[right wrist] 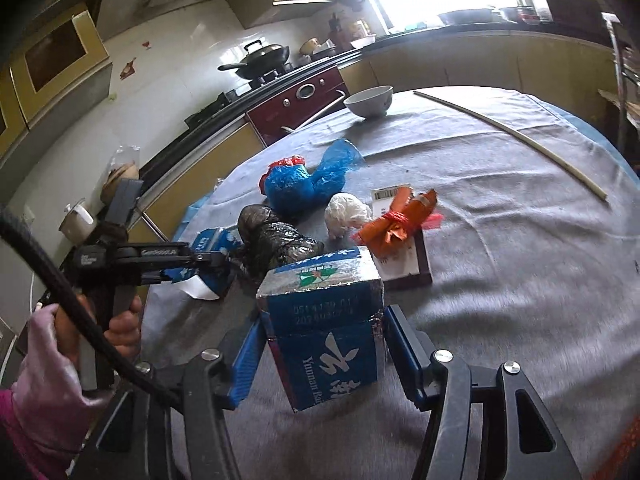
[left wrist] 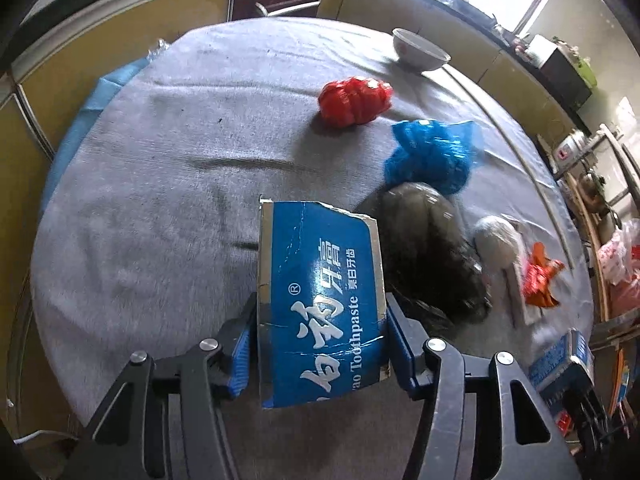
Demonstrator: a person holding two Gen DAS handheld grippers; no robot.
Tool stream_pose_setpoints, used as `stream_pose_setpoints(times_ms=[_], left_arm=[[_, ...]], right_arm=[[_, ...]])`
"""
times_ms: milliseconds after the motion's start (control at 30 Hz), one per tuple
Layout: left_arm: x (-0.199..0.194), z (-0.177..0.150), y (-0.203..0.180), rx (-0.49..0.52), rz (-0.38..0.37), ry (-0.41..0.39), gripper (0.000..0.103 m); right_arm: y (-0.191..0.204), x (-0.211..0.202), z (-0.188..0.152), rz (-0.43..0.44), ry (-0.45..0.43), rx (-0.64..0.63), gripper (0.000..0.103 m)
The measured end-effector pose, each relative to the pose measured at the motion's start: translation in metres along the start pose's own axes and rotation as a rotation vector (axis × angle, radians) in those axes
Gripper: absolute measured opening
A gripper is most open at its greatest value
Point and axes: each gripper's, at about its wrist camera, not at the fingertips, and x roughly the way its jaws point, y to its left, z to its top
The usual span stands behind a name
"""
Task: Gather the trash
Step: 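Grasp the blue toothpaste box with left tool while right grasps blue-white carton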
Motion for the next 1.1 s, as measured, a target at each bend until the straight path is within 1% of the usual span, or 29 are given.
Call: stream_pose_setpoints(times_ms=[167, 433, 567, 733, 1000, 1100], left_arm=[[-0.023, -0.018, -0.008, 0.034, -0.034, -0.034, 0.059], [-0.062, -0.05, -0.043, 0.151, -0.059, -0.096, 0.059], [-0.078, -0.066, -0.062, 0.206, -0.05, -0.129, 0.059], [-0.095, -0.082, -0.087, 0.281, -0.016, -0.174, 0.059], [-0.117, -0.109, -0.126, 0.403, -0.012, -0.226, 0.059], [-0.124, -0.117, -0.135, 0.433, -0.008, -0.247, 0.059]], right_arm=[[-0.002, -0.014, -0.006, -0.006, -0.013, 0.025, 0.062], [-0.013, -0.04, -0.017, -0.025, -0.041, 0.11, 0.062], [-0.014, -0.06, -0.021, -0.042, -0.073, 0.13, 0.062], [-0.013, -0.083, -0.027, -0.063, -0.108, 0.139, 0.062], [-0.013, -0.118, -0.035, -0.097, -0.161, 0.158, 0.062], [-0.015, -0.13, -0.038, -0.104, -0.179, 0.171, 0.062]])
